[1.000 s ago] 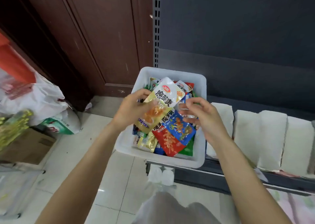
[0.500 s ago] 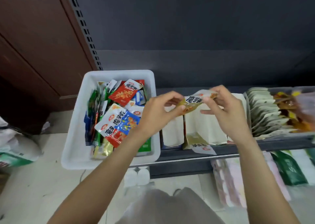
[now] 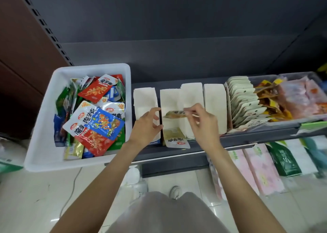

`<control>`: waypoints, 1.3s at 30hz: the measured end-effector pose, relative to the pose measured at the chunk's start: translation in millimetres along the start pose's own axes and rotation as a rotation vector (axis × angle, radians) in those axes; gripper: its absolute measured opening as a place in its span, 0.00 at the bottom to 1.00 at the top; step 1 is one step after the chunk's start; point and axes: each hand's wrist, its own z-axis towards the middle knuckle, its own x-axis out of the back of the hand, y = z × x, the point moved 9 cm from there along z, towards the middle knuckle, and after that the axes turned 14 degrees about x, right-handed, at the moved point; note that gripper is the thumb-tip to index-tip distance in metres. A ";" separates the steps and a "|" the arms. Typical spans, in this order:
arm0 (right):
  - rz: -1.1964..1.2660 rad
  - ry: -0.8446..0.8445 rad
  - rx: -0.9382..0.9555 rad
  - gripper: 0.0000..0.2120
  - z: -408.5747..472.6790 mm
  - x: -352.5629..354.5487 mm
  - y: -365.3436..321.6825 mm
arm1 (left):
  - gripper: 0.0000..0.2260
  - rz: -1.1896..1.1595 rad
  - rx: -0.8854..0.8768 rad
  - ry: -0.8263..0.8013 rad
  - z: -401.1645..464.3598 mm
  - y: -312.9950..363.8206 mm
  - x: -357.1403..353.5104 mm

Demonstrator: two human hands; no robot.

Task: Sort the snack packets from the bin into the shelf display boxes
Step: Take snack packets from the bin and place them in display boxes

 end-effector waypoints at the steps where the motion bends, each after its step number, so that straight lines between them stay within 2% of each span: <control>1: 0.014 -0.084 0.015 0.02 -3.3 -13.2 3.2 | 0.24 0.000 -0.001 0.009 0.0 -0.7 -1.7; 5: 0.023 -0.360 0.079 0.07 -24.0 -38.0 8.4 | 0.26 0.007 0.007 0.039 1.2 -4.3 -2.2; 8: 0.031 -0.472 0.090 0.11 -37.5 -40.7 9.9 | 0.26 0.015 0.012 0.041 0.8 -5.2 -1.4; 11: 0.036 -0.542 0.056 0.17 -44.3 -42.4 12.5 | 0.21 0.000 0.010 0.049 -4.3 -1.2 4.9; 13: 0.036 -0.523 0.039 0.20 -41.2 -38.2 8.7 | 0.16 -0.007 -0.034 0.104 -13.5 3.5 20.7; 15: 0.091 -0.415 0.029 0.20 -28.5 -27.4 -2.7 | 0.12 -0.062 -0.094 0.217 -30.4 5.4 49.8; 18: 0.223 -0.259 0.020 0.18 -1.1 -16.7 -33.1 | 0.10 -0.152 -0.132 0.500 -65.9 -9.1 110.0; 20: 0.284 -0.274 0.047 0.18 15.2 -29.1 -58.4 | 0.09 -0.234 -0.054 0.643 -83.7 -41.6 143.9; 22: 0.308 -0.356 0.094 0.19 28.1 -57.4 -84.9 | 0.07 -0.256 0.093 0.690 -86.1 -86.4 166.3; 24: 0.320 -0.437 0.162 0.18 39.3 -93.8 -111.3 | 0.09 -0.116 0.222 0.654 -76.4 -127.2 175.9; 26: 0.319 -0.510 0.195 0.14 48.3 -133.4 -131.4 | 0.15 0.029 0.327 0.572 -64.9 -156.4 176.7; 28: 0.203 -0.582 0.221 0.14 55.9 -171.7 -140.1 | 0.17 0.072 0.331 0.526 -58.5 -164.2 174.6; 31: -0.114 -0.731 0.228 0.29 58.5 -217.7 -135.6 | 0.13 0.152 0.258 0.492 -55.2 -155.4 166.6; 33: -0.248 -0.787 0.214 0.36 57.8 -232.4 -132.2 | 0.13 0.230 0.289 0.471 -53.6 -154.6 161.2; 35: -0.233 -0.738 0.192 0.38 60.2 -234.1 -131.4 | 0.14 0.216 0.343 0.442 -52.2 -159.3 156.8; 37: -0.131 -0.585 0.160 0.32 67.8 -221.5 -130.3 | 0.16 0.122 0.393 0.409 -52.1 -162.6 155.7; 39: 0.102 -0.430 0.016 0.24 71.4 -203.1 -120.0 | 0.18 -0.099 0.444 0.337 -52.4 -162.9 153.3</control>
